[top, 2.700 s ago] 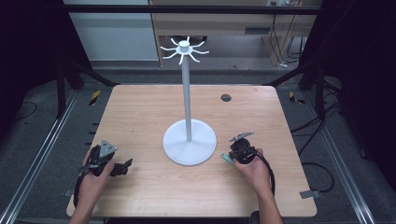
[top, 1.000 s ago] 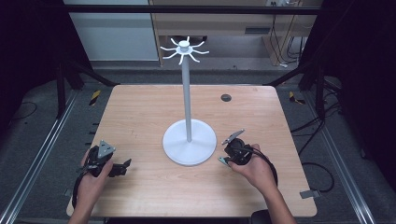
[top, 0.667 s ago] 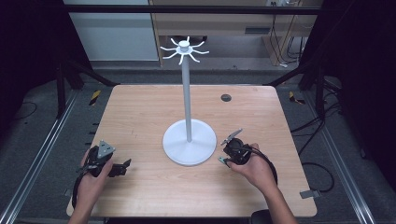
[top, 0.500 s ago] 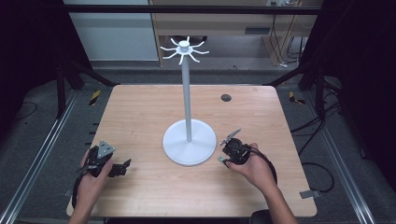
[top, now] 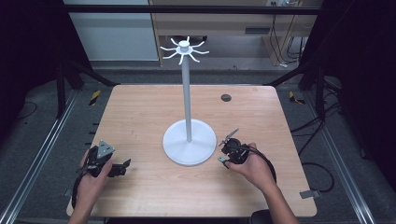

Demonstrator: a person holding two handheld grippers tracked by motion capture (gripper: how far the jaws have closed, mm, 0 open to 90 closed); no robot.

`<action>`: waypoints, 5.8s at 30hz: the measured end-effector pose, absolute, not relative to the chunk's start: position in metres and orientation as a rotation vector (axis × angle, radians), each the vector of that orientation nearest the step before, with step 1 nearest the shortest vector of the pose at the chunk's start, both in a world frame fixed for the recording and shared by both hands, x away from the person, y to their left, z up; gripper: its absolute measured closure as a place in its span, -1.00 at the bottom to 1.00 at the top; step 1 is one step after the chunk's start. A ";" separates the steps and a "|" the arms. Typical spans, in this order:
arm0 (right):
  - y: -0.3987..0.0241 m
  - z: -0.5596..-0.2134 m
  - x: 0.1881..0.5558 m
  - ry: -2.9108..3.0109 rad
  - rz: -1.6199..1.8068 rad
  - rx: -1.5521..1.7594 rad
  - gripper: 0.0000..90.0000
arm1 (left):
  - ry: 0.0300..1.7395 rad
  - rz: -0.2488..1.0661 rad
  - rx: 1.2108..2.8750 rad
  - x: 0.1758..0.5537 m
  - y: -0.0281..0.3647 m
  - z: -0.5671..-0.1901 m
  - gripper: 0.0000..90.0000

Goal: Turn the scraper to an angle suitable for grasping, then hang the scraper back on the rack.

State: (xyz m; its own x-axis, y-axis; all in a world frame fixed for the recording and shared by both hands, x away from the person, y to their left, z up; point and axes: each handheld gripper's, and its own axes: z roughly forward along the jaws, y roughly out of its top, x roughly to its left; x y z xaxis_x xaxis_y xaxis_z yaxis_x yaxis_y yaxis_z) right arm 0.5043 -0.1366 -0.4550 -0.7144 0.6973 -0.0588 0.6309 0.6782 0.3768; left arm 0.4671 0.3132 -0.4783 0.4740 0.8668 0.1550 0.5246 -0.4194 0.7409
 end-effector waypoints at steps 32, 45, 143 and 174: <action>-0.130 -0.468 0.521 2.775 0.401 1.081 0.64 | 1.145 0.712 2.105 0.467 0.313 -0.478 -0.93; -0.157 -0.436 0.514 2.651 0.625 1.162 0.66 | 1.146 0.713 2.102 0.467 0.314 -0.478 -0.94; -0.159 -0.237 0.492 2.005 1.472 0.958 0.66 | 1.151 0.710 2.088 0.465 0.314 -0.478 -0.94; -0.138 -0.208 0.485 1.960 1.539 0.874 0.66 | 1.154 0.710 2.096 0.465 0.315 -0.479 -0.94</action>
